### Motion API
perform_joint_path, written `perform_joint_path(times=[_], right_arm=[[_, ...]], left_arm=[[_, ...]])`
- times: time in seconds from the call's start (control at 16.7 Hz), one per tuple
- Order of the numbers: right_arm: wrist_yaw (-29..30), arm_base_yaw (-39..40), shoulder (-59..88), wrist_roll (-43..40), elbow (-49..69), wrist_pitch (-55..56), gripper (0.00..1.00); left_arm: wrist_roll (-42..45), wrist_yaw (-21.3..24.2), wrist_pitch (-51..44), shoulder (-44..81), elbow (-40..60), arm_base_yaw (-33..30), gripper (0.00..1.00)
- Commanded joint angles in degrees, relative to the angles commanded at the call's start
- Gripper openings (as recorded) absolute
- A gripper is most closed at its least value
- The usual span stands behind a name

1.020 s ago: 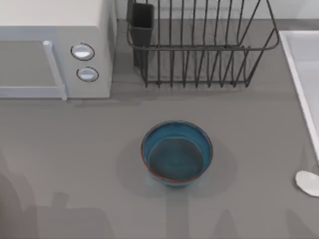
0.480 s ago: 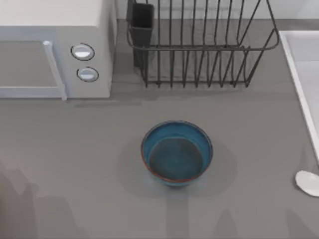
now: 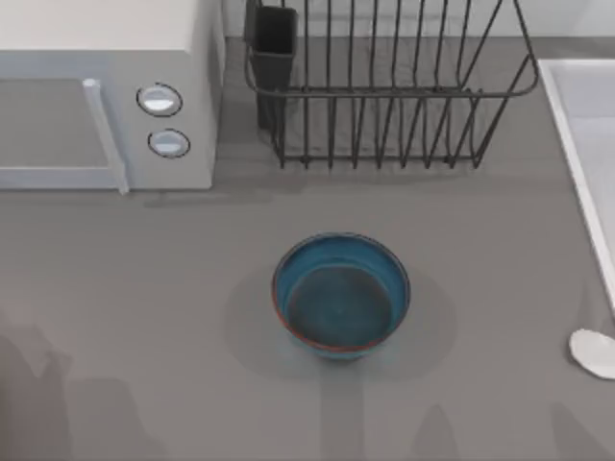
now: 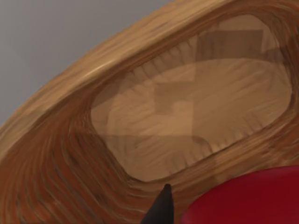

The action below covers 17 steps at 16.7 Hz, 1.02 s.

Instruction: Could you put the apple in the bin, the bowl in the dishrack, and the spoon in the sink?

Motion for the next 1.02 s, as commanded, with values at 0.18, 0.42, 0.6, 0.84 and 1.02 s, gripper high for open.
perform_joint_path(times=[0.18,0.42,0.6,0.84,1.02], right_arm=[[0.0,0.0,0.0,0.0,0.0,0.0,1.00],[0.0,0.0,0.0,0.0,0.0,0.0,1.00],[0.0,0.0,0.0,0.0,0.0,0.0,1.00],[0.0,0.0,0.0,0.0,0.0,0.0,1.00],[0.0,0.0,0.0,0.0,0.0,0.0,1.00]], left_arm=[[0.0,0.0,0.0,0.0,0.0,0.0,0.53],[0.0,0.0,0.0,0.0,0.0,0.0,0.83],[0.0,0.0,0.0,0.0,0.0,0.0,1.00],[0.0,0.0,0.0,0.0,0.0,0.0,1.00],[0.0,0.0,0.0,0.0,0.0,0.0,1.00]])
